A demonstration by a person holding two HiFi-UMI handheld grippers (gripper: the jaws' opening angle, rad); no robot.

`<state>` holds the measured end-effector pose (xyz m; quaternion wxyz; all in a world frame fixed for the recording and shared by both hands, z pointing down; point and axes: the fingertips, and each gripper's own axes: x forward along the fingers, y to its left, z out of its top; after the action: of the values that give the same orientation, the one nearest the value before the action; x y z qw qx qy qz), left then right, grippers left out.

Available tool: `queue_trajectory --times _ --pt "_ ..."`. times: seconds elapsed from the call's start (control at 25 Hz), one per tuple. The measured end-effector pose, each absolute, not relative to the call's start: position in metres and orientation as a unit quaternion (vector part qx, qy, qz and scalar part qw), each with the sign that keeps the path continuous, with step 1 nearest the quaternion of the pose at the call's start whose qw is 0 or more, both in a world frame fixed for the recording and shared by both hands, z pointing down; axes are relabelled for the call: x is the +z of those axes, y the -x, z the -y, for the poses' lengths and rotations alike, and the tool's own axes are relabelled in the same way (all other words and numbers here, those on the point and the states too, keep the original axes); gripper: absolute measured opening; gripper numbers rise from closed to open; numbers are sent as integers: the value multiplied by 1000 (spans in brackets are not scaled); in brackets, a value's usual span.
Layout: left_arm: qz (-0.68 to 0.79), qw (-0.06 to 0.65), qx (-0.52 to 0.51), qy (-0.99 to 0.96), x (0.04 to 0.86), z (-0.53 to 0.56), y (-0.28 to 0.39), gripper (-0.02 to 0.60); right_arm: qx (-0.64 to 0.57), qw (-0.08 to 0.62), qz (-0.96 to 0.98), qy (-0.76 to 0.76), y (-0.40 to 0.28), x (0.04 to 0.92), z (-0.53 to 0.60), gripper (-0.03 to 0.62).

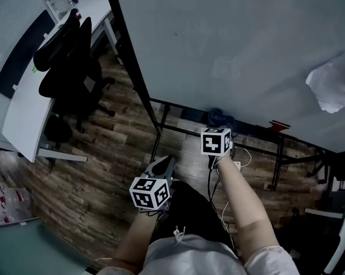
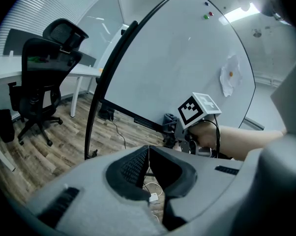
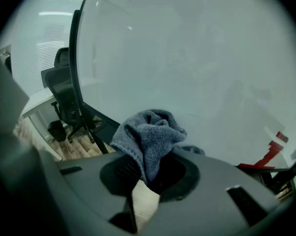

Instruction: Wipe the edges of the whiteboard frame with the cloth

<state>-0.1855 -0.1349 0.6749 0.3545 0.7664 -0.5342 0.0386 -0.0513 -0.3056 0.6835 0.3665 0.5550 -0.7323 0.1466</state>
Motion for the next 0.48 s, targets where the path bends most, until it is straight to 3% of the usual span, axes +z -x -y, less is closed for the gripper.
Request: queue_trajectory --times 0.48 --pt "537 338 64 -770 670 158 234 18 173 350 745 -541 117 684 311 69"
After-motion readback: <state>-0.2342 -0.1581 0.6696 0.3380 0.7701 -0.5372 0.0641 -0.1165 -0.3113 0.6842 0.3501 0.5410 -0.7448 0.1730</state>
